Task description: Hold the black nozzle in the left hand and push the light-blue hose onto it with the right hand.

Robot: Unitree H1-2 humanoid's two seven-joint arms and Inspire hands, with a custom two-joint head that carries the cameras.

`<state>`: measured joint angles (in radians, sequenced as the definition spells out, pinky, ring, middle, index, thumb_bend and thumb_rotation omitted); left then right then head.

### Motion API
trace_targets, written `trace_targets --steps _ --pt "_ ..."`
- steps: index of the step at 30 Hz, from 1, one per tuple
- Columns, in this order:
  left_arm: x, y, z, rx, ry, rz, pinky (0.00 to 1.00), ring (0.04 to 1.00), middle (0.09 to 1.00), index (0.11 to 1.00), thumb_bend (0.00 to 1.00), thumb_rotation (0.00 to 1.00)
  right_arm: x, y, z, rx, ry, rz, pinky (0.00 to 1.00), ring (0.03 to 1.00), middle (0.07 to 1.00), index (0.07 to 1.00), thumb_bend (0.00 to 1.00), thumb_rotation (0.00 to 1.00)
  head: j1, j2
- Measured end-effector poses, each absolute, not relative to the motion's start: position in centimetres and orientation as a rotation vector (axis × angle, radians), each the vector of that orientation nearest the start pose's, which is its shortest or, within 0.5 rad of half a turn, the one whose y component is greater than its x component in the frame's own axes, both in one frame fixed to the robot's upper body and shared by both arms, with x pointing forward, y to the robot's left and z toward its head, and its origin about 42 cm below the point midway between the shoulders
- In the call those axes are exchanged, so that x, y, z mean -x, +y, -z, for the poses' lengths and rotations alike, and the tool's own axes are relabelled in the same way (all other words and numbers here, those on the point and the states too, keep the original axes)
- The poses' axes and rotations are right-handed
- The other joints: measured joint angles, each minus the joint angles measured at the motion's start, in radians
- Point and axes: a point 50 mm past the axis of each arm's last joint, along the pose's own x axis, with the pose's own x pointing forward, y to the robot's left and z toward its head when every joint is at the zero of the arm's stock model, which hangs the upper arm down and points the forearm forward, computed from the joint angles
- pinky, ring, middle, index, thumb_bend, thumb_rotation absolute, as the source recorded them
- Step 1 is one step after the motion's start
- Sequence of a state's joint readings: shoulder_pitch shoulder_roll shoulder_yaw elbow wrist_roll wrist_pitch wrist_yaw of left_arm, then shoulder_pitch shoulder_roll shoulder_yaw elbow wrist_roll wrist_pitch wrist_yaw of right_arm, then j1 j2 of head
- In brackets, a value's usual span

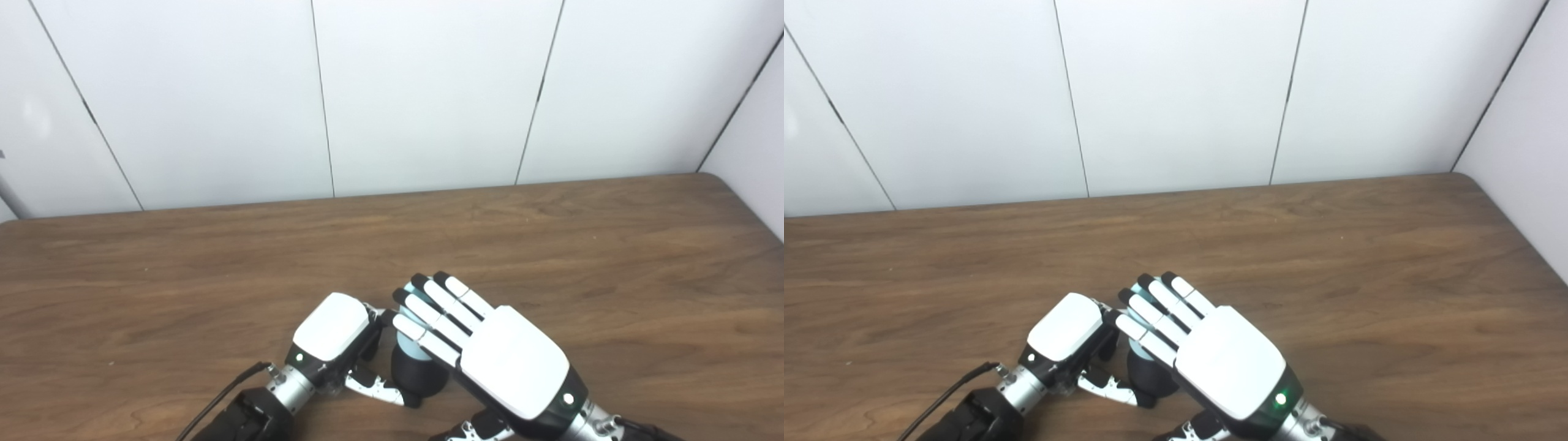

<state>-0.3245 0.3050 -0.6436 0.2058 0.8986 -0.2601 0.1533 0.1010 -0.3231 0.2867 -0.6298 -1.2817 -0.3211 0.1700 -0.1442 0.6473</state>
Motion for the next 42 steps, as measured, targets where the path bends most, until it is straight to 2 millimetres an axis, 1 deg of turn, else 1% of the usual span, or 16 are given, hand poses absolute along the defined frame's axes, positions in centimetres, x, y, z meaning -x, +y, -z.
trace_targets --steps 3,10,13,14,16,18,20,24,29,38,42 --pt "-32.9 13.5 -10.7 -1.198 -0.61 0.637 0.11 0.158 0.243 0.479 0.52 0.04 -19.9 -18.7 -21.7 1.535 -0.787 -0.367 0.88 0.984 0.974 0.943 0.69 0.62 0.002 -0.002" --pt "-32.9 13.5 -10.7 -1.198 -0.61 0.637 0.11 0.155 0.235 0.479 0.52 0.04 -19.9 -18.7 -21.7 1.518 -0.785 -0.37 0.85 0.971 0.962 0.925 0.7 0.61 0.0 -0.005" --pt "-32.9 13.5 -10.7 -1.198 -0.611 0.637 0.1 0.15 0.232 0.48 0.52 0.04 -19.9 -18.7 -21.7 1.501 -0.787 -0.371 0.87 0.976 0.963 0.927 0.71 0.63 0.0 -0.006" --pt "-32.9 13.5 -10.7 -1.198 -0.611 0.637 0.1 0.15 0.234 0.48 0.52 0.04 -20.0 -18.7 -21.7 1.494 -0.789 -0.371 0.87 0.974 0.96 0.923 0.72 0.63 0.0 -0.008" --pt "-32.9 13.5 -10.7 -1.198 -0.61 0.637 0.1 0.152 0.234 0.479 0.52 0.04 -20.2 -18.7 -21.7 1.467 -0.794 -0.37 0.88 0.98 0.968 0.935 0.75 0.65 0.0 -0.009" --pt "-32.9 13.5 -10.7 -1.197 -0.61 0.637 0.1 0.15 0.23 0.479 0.52 0.04 -20.4 -18.6 -21.8 1.434 -0.806 -0.361 0.91 0.996 0.989 0.962 0.77 0.71 -0.002 -0.011" --pt "-32.9 13.4 -10.7 -1.196 -0.611 0.638 0.1 0.15 0.227 0.478 0.52 0.04 -20.8 -18.4 -21.7 1.405 -0.805 -0.358 0.95 0.999 0.998 0.98 0.79 0.74 -0.002 -0.011" --pt "-33.0 13.4 -10.8 -1.196 -0.614 0.64 0.11 0.156 0.235 0.478 0.52 0.04 -20.9 -17.9 -21.7 1.363 -0.807 -0.365 0.98 1.0 1.0 0.988 0.83 0.77 0.0 -0.011" --pt "-33.0 13.3 -10.8 -1.193 -0.619 0.646 0.11 0.155 0.234 0.479 0.52 0.04 -21.0 -18.0 -21.9 1.356 -0.815 -0.353 1.0 1.0 1.0 0.993 0.86 0.74 -0.003 -0.015" --pt "-33.0 13.3 -10.8 -1.189 -0.624 0.652 0.1 0.149 0.233 0.481 0.52 0.04 -21.7 -18.2 -22.0 1.338 -0.804 -0.317 1.0 1.0 1.0 1.0 0.87 0.79 -0.003 -0.015" --pt "-33.1 13.3 -10.8 -1.19 -0.623 0.651 0.11 0.157 0.243 0.482 0.52 0.04 -21.8 -18.4 -22.0 1.34 -0.796 -0.302 1.0 1.0 1.0 1.0 0.88 0.79 -0.003 -0.014"
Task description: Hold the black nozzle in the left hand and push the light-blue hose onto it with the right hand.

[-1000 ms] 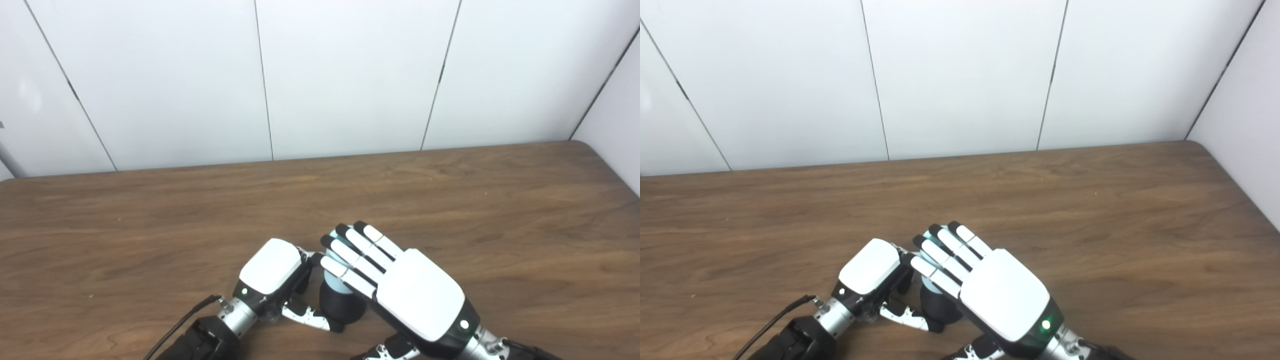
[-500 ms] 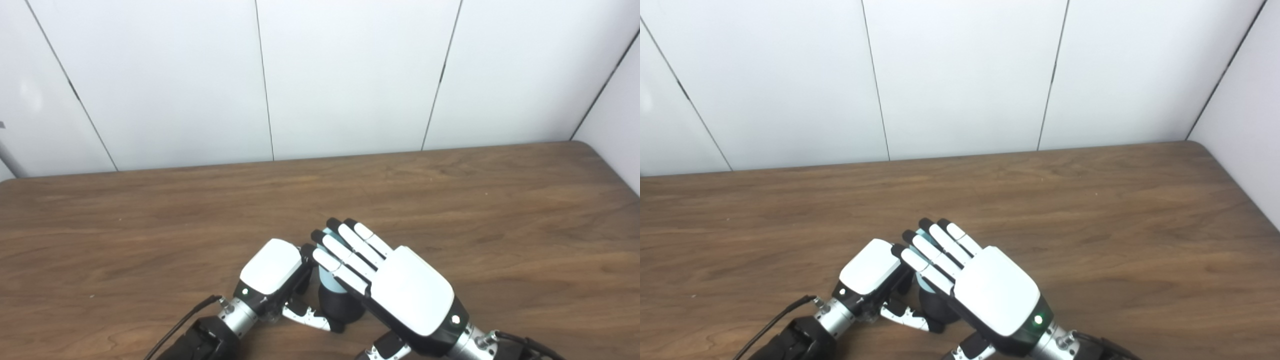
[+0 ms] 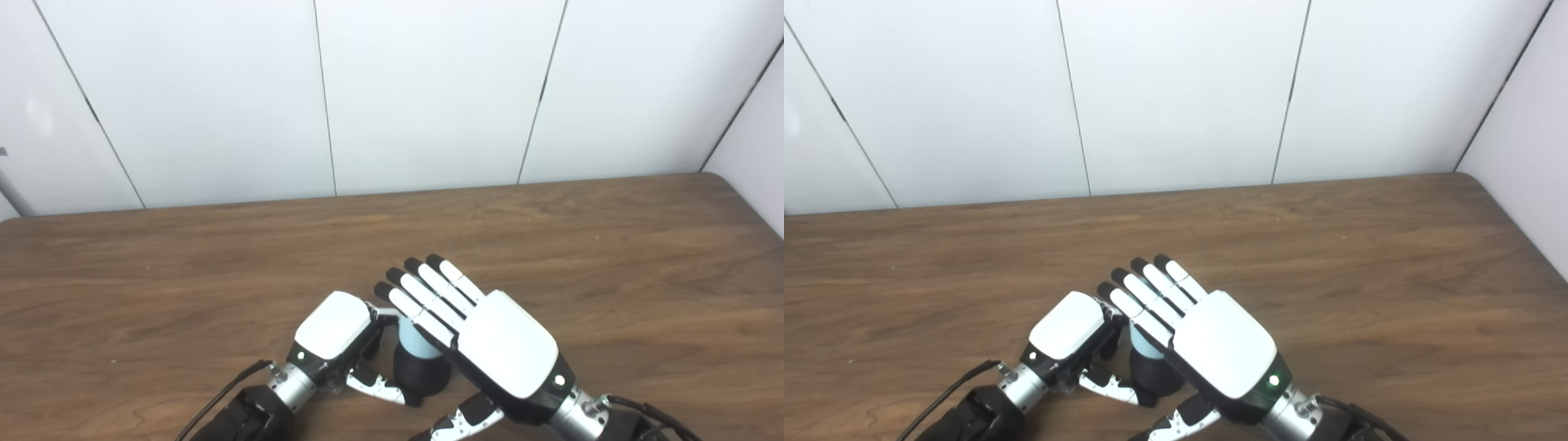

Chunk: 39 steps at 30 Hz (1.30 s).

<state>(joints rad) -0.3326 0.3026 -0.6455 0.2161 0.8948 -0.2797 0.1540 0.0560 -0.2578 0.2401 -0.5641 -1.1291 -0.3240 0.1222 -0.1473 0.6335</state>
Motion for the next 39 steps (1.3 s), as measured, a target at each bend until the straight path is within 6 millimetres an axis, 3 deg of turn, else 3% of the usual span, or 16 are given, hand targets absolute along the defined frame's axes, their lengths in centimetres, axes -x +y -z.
trace_targets --steps 9,14,19,23,28,31,36,39 --pt "-33.1 13.3 -10.8 -1.194 -0.617 0.645 0.1 0.154 0.238 0.479 0.52 0.04 -21.7 -18.7 -22.1 1.314 -0.787 -0.261 1.0 1.0 1.0 1.0 0.88 0.76 -0.003 0.0" --pt "-33.2 13.3 -10.7 -1.195 -0.616 0.645 0.11 0.155 0.237 0.48 0.52 0.04 -21.6 -19.0 -22.4 1.244 -0.823 -0.211 1.0 1.0 1.0 1.0 0.89 0.72 -0.003 -0.002" --pt "-33.2 13.3 -10.7 -1.195 -0.616 0.645 0.11 0.161 0.245 0.481 0.52 0.04 -21.6 -19.1 -22.3 1.135 -0.879 -0.137 0.99 1.0 1.0 1.0 0.85 0.75 -0.003 -0.002" --pt "-33.2 13.3 -10.7 -1.197 -0.614 0.644 0.11 0.166 0.252 0.482 0.52 0.04 -21.7 -19.3 -21.7 1.074 -0.905 -0.077 1.0 1.0 1.0 1.0 0.83 0.77 -0.002 -0.003" --pt "-33.3 13.6 -10.8 -1.194 -0.606 0.634 0.1 0.149 0.23 0.482 0.52 0.04 -22.3 -19.9 -21.0 0.952 -0.897 0.014 0.97 1.0 1.0 1.0 0.79 0.86 0.005 -0.008" --pt "-33.4 13.9 -10.9 -1.175 -0.592 0.624 0.1 0.145 0.226 0.482 0.52 0.04 -23.2 -20.6 -19.5 0.806 -0.812 0.074 0.9 0.979 0.994 0.99 0.76 0.81 0.006 -0.011" --pt "-33.3 14.6 -11.2 -1.158 -0.573 0.609 0.09 0.148 0.233 0.482 0.52 0.04 -24.2 -21.3 -18.4 0.479 -0.696 0.195 0.78 0.894 0.926 0.899 0.48 0.64 0.011 -0.015" --pt "-33.2 14.9 -11.4 -1.148 -0.562 0.602 0.12 0.176 0.268 0.482 0.52 0.04 -24.7 -22.0 -17.5 0.388 -0.618 0.258 0.75 0.863 0.886 0.85 0.38 0.52 0.02 -0.015"
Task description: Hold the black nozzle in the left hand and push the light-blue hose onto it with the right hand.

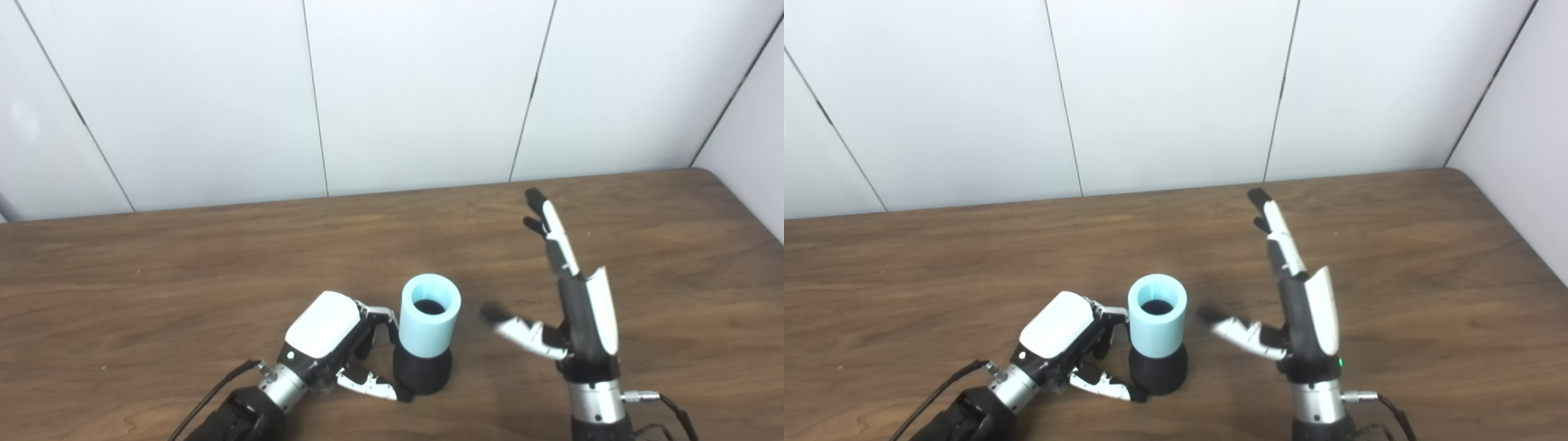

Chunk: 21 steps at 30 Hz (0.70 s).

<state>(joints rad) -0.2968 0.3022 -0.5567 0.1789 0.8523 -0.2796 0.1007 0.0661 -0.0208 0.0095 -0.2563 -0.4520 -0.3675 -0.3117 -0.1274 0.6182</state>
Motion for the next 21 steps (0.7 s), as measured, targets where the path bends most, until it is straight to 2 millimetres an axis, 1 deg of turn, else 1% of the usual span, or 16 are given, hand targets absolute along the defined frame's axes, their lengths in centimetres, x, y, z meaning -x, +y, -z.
trace_targets --steps 1,2,3,6,7,8,10,12,14,16,18,21 --pt "-33.0 15.1 -11.5 -1.136 -0.555 0.597 0.13 0.184 0.279 0.482 0.52 0.04 -24.8 -22.2 -17.0 0.376 -0.592 0.265 0.73 0.849 0.875 0.837 0.37 0.49 0.0 0.0" --pt "-32.9 15.2 -11.6 -1.127 -0.548 0.596 0.15 0.2 0.393 0.482 0.52 0.02 -24.9 -22.4 -16.4 0.374 -0.567 0.266 0.71 0.837 0.863 0.824 0.37 0.48 -0.003 0.0" --pt "-32.7 15.4 -11.7 -1.118 -0.542 0.592 0.16 0.213 0.392 0.493 0.52 0.01 -25.0 -22.5 -16.0 0.374 -0.549 0.265 0.7 0.83 0.854 0.814 0.38 0.48 -0.005 0.0" --pt "-32.3 15.8 -12.3 -1.1 -0.514 0.578 0.18 0.245 0.406 0.514 0.52 0.0 -25.2 -22.9 -14.8 0.362 -0.504 0.254 0.64 0.752 0.797 0.762 0.38 0.38 -0.003 -0.002" --pt "-32.1 16.0 -12.6 -1.095 -0.508 0.577 0.18 0.251 0.406 0.515 0.52 0.0 -25.3 -23.1 -14.4 0.354 -0.49 0.25 0.63 0.733 0.775 0.741 0.37 0.34 -0.002 -0.002" --pt "-31.9 16.4 -12.9 -1.089 -0.499 0.574 0.18 0.267 0.407 0.518 0.52 0.0 -25.4 -23.3 -14.0 0.346 -0.474 0.247 0.63 0.714 0.736 0.703 0.35 0.28 -0.001 -0.005" --pt "-31.4 17.2 -13.3 -1.08 -0.481 0.558 0.19 0.275 0.408 0.52 0.52 0.0 -25.5 -23.6 -13.6 0.332 -0.456 0.251 0.63 0.706 0.721 0.689 0.34 0.26 -0.001 -0.006" --pt "-30.9 17.9 -13.7 -1.067 -0.453 0.542 0.22 0.308 0.415 0.523 0.52 0.0 -25.6 -23.6 -13.6 0.325 -0.457 0.249 0.57 0.657 0.685 0.659 0.3 0.26 0.002 -0.005" --pt "-30.3 18.9 -13.9 -1.059 -0.433 0.524 0.25 0.334 0.424 0.524 0.52 0.0 -25.7 -23.6 -13.6 0.311 -0.449 0.239 0.56 0.636 0.67 0.649 0.28 0.28 0.003 -0.005" --pt "-29.9 20.0 -14.0 -1.04 -0.412 0.495 0.27 0.353 0.434 0.523 0.52 0.0 -25.7 -23.6 -13.5 0.3 -0.439 0.231 0.55 0.631 0.667 0.649 0.27 0.3 0.008 -0.006" --pt "-29.5 21.1 -14.0 -0.993 -0.389 0.46 0.32 0.399 0.457 0.516 0.52 0.0 -25.8 -23.6 -13.4 0.296 -0.424 0.218 0.56 0.648 0.678 0.663 0.25 0.33 0.006 -0.006" --pt "-28.8 22.7 -14.1 -0.919 -0.37 0.405 0.34 0.415 0.464 0.515 0.51 0.0 -25.9 -23.5 -13.2 0.292 -0.398 0.198 0.57 0.664 0.688 0.674 0.25 0.32 0.009 -0.006"
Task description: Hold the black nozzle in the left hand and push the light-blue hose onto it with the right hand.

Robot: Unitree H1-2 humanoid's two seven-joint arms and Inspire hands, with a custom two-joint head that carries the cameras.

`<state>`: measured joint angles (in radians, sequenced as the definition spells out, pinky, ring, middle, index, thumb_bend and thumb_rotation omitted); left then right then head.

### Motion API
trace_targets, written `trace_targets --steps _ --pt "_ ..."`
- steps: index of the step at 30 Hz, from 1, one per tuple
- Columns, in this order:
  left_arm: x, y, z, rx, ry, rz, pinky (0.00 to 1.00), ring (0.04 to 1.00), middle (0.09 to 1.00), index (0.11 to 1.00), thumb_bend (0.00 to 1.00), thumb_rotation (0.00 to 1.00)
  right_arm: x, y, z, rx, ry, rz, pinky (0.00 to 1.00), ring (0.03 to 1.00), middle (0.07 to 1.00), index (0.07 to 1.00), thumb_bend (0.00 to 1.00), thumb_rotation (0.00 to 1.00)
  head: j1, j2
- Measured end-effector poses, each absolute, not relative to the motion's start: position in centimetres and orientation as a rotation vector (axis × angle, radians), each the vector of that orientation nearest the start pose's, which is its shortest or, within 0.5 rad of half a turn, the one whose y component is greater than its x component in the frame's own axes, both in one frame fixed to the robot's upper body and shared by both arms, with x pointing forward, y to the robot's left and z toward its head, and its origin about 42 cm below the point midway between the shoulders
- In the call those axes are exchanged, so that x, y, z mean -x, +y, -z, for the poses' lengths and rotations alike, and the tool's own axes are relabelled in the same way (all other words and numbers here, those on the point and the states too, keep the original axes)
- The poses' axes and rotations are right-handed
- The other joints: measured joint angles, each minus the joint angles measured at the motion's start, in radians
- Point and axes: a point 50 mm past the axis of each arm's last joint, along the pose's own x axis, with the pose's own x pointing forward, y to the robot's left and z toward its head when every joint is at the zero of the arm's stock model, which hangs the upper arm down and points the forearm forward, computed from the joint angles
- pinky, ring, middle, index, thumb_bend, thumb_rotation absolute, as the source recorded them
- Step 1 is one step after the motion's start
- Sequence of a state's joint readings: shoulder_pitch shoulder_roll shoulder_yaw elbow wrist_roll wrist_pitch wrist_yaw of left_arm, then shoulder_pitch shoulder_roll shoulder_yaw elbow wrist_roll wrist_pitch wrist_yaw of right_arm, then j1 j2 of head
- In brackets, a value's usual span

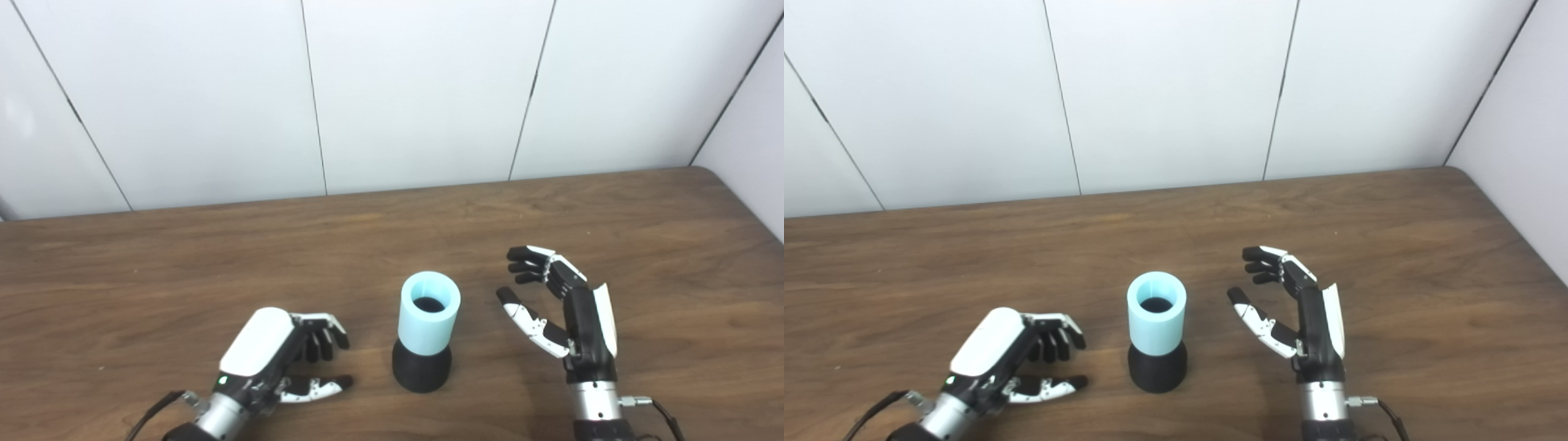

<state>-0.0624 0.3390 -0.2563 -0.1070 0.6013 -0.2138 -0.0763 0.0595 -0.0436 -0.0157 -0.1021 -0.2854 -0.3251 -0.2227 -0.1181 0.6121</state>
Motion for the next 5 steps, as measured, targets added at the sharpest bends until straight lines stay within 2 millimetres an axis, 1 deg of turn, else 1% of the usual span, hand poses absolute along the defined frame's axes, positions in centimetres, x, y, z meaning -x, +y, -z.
trace_targets --steps 3,5 --pt "-28.0 24.2 -13.8 -0.838 -0.353 0.326 0.33 0.409 0.464 0.517 0.51 0.0 -25.9 -23.5 -13.2 0.281 -0.389 0.186 0.57 0.663 0.692 0.673 0.27 0.31 0.008 0.002" --pt "-27.3 24.7 -13.6 -0.783 -0.337 0.275 0.33 0.419 0.487 0.495 0.49 0.05 -25.9 -23.5 -13.1 0.275 -0.378 0.179 0.59 0.67 0.696 0.676 0.27 0.3 0.009 0.002"
